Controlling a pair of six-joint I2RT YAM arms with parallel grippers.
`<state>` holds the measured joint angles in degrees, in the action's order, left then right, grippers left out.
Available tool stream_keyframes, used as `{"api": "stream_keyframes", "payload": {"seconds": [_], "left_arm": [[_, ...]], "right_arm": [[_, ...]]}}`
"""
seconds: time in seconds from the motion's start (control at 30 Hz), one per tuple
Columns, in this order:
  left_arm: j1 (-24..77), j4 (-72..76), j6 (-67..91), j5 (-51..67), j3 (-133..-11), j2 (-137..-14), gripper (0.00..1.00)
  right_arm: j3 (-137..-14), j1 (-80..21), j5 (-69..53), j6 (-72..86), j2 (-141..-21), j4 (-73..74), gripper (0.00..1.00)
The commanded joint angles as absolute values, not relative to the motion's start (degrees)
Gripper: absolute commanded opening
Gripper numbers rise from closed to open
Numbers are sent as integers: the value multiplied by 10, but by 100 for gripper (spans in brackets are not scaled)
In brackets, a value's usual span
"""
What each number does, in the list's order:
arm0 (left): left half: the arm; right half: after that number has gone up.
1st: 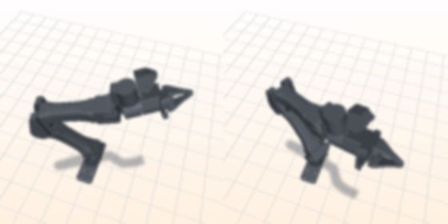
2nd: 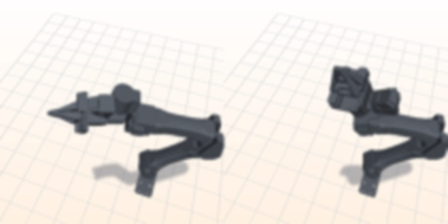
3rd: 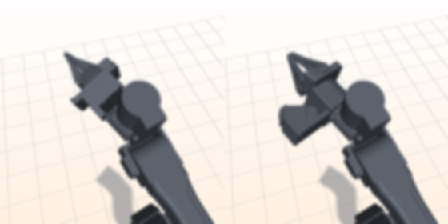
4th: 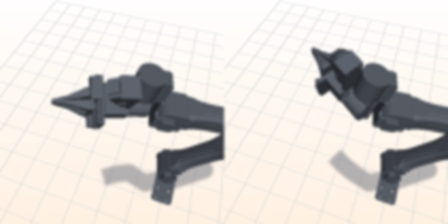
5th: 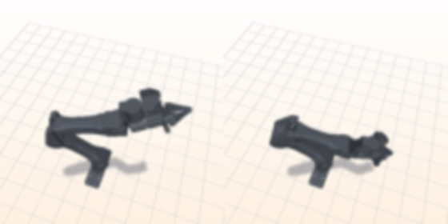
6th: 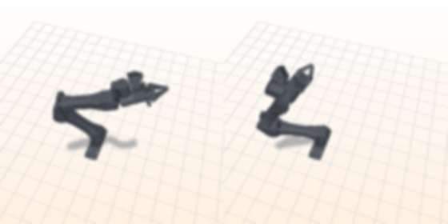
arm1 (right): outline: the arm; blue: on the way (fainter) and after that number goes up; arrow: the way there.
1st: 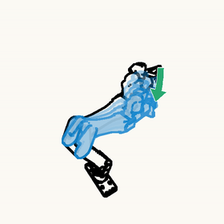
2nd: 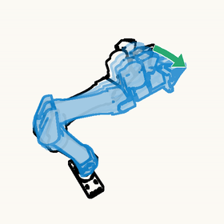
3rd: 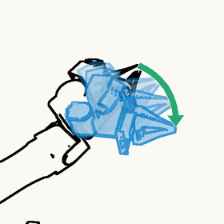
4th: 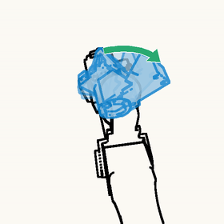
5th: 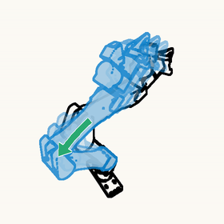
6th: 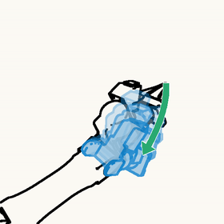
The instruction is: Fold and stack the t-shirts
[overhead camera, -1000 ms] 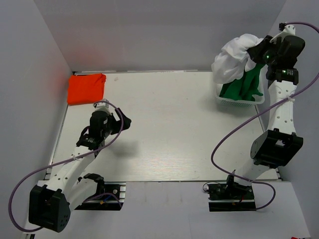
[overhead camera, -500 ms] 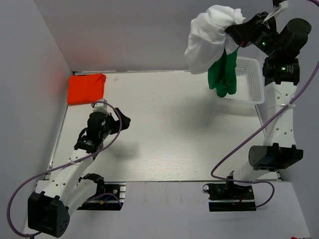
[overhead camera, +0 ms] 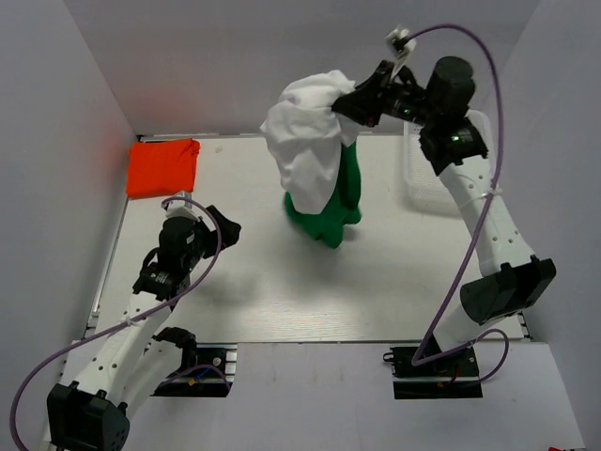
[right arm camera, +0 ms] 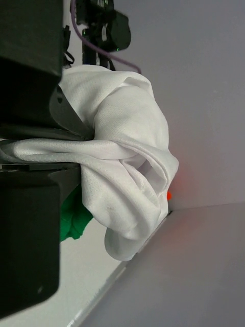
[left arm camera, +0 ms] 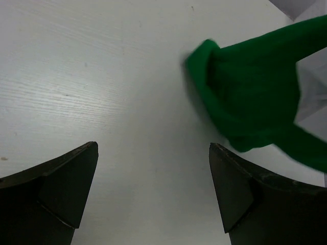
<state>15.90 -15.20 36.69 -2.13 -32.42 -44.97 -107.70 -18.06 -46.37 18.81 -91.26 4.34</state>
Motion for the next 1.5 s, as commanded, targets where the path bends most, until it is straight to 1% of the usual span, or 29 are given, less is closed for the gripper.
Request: {"api": "stream_keyframes", "payload": {"seconds": [0.0, 0.03, 0.07, 0.1, 0.13, 0.17, 0.27, 0.4, 0.43, 0.57, 0.63, 0.67, 0.8, 0.87, 0.9, 1.0, 1.07, 1.2, 1.23, 1.27, 1.33, 1.37, 1.47], "left_arm": [[161, -208, 413, -82, -328, -425, 100], [161, -214, 420, -88, -321, -425, 100], [161, -214, 427, -101, -321, -418, 100], [161, -227, 437, -111, -315, -417, 100], [161, -235, 446, -119, -315, -412, 100], [161, -240, 452, -138, -315, -412, 100], [161, -255, 457, -150, -315, -412, 100], [161, -249, 457, -144, -315, -424, 100], [161, -249, 457, -144, -320, -425, 100], [161, -234, 445, -124, -320, -453, 100], [161, -227, 432, -119, -325, -463, 100], [161, -227, 432, -111, -332, -475, 100], [161, -227, 426, -105, -339, -493, 100], [161, -227, 426, -99, -339, -498, 100], [161, -227, 426, -99, -339, -498, 100], [161, -221, 419, -99, -329, -498, 100], [161, -213, 414, -91, -315, -492, 100], [161, -206, 414, -85, -308, -487, 100], [161, -206, 414, -85, -308, -487, 100], [161, -200, 409, -85, -308, -487, 100], [161, -200, 403, -80, -308, -487, 100], [161, -195, 403, -73, -308, -487, 100], [161, -195, 397, -73, -308, -487, 100]], "right_arm": [[-994, -210, -394, 142, -915, 7, 0], [-964, -214, -380, 140, -900, -30, 4], [-933, -221, -352, 139, -896, -46, 10], [-836, -222, -349, 144, -891, -65, 20], [-805, -225, -343, 149, -886, -119, 59], [-779, -228, -332, 154, -885, -127, 90], [-699, -233, -307, 164, -904, -115, 90], [-651, -235, -244, 154, -914, -68, 90], [-633, -238, -204, 152, -911, -63, 90], [-607, -247, -153, 107, -874, -44, 90], [-598, -271, -136, 78, -846, -35, 90], [-595, -295, -101, 61, -843, -31, 90], [-623, -350, -88, 5, -851, -4, 90], [-637, -379, -73, 3, -881, -1, 90], [-667, -397, -69, -15, -906, 20, 90], [-731, -410, -52, -4, -979, 41, 90], [-779, -417, -65, 9, -1032, 65, 90], [-812, -441, -48, 20, -1088, 78, 90], [-830, -447, -42, 24, -1107, 83, 74], [-834, -449, -35, 24, -1111, 87, 60], [-844, -449, -26, 33, -1111, 84, 24], [-841, -450, -22, 40, -1104, 63, 0], [-809, -448, -4, 47, -1047, 13, 0]]}}
